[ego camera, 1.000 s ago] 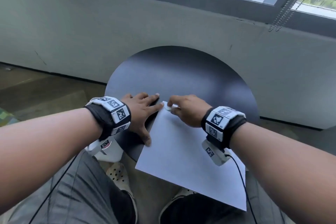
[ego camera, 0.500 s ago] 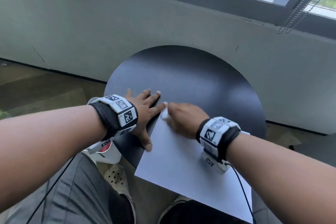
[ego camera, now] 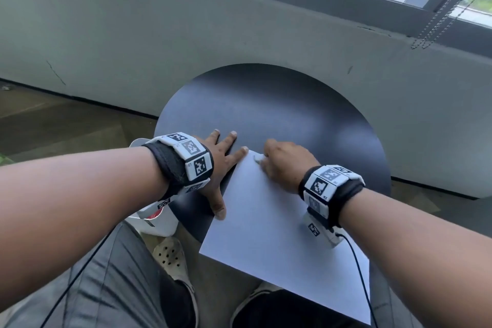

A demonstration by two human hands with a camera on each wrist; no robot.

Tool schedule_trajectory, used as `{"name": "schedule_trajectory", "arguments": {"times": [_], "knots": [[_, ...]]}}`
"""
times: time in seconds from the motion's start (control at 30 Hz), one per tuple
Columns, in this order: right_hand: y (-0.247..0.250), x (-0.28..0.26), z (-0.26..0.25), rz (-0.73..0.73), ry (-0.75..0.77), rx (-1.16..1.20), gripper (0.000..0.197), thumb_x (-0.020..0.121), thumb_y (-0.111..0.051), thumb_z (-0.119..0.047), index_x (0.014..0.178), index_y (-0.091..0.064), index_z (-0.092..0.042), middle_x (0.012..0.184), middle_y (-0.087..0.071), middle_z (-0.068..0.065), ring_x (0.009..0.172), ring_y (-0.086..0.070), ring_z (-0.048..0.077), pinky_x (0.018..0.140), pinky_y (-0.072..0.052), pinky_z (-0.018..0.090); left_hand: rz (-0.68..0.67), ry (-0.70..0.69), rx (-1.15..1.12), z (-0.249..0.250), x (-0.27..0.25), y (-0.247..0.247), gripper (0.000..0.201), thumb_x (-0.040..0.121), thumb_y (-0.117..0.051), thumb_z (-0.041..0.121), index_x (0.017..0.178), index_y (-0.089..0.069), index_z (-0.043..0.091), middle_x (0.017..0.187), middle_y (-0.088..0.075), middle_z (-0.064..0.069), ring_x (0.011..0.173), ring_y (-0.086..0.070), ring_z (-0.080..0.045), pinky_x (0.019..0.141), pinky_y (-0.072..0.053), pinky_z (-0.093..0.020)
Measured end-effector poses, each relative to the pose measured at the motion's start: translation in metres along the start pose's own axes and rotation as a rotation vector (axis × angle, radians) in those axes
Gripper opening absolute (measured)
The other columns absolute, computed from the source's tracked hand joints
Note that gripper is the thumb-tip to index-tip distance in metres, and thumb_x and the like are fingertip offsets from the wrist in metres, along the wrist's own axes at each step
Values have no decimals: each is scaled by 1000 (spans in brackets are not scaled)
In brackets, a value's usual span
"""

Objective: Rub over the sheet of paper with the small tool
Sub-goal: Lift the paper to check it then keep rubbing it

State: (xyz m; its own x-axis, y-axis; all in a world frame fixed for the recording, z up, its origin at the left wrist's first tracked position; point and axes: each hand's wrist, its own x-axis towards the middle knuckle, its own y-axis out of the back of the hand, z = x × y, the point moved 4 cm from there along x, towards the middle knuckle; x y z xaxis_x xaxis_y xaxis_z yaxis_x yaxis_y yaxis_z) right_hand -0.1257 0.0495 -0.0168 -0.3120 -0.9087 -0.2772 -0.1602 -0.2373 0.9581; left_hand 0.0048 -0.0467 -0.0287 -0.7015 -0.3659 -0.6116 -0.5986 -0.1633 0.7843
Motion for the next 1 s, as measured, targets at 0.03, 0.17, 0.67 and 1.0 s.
{"name": "schedule_trajectory", "arguments": {"times": [0.03,0.17,0.67,1.0], "knots": [[-2,-4,-5,11,21,-16,21,100,-41,-36,97,-41,-15,106,-60,13,85,-51,33,67,-34,34,-7,3,-2,0,-1,0,155,36,-72,87,148,24,39,158,31,3,149,14,-33,109,-27,-63],[-19,-52,-56,-57,425,32,8,94,-48,-19,101,-45,-16,97,-56,8,86,-51,28,68,-40,36,-28,0,-5,0,3,-1,158,34,-72,88,147,27,38,157,34,2,149,16,-34,111,-26,-64],[-14,-38,-36,-8,323,12,27,100,-40,-45,88,-37,-21,86,-49,-1,84,-52,27,66,-37,34,-24,-14,-8,0,0,-2,155,39,-73,86,148,26,38,158,33,1,149,16,-34,111,-24,-62],[-11,-22,-24,0,207,70,29,99,-42,-42,109,-50,-17,106,-63,7,96,-58,30,68,-32,31,17,-123,-51,12,-16,-6,142,53,-79,72,149,20,40,155,35,17,148,20,-18,107,-25,-70]]}}
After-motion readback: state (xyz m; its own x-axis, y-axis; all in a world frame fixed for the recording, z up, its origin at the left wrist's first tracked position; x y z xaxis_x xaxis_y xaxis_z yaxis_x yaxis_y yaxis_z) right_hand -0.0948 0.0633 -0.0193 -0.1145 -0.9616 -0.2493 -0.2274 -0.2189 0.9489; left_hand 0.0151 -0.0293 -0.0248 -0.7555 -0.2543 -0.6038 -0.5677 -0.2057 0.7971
